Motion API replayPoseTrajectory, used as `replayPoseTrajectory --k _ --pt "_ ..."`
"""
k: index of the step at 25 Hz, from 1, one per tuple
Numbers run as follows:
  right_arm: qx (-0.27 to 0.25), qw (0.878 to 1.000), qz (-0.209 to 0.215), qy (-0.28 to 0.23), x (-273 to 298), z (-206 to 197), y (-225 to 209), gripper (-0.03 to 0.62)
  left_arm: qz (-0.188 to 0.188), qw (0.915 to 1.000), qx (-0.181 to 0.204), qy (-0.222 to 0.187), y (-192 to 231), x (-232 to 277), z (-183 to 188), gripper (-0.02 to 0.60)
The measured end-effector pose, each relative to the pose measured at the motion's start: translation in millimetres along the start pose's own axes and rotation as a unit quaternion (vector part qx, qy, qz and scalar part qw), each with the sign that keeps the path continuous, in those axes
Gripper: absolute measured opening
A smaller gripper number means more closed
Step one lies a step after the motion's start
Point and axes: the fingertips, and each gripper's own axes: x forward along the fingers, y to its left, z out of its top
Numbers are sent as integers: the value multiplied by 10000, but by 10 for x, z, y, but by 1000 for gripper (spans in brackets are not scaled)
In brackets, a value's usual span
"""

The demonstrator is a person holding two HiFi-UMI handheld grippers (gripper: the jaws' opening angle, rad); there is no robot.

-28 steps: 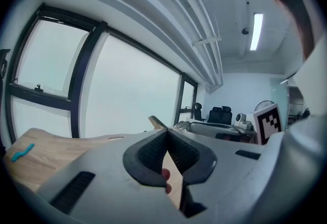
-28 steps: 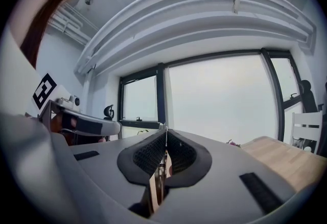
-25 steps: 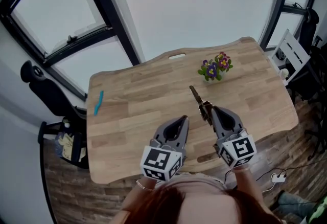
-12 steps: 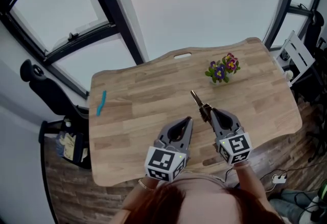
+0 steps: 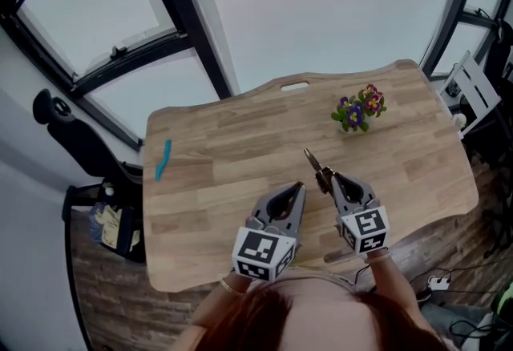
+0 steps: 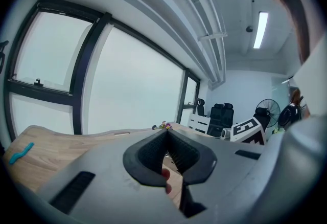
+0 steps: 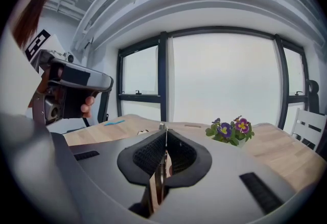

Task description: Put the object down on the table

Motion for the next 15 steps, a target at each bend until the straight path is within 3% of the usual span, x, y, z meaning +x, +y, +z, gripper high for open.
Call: replayPoseTrajectory --k 15 --pt "-531 9963 30 671 337 -469 -65 6 102 9999 -42 72 132 63 -63 0"
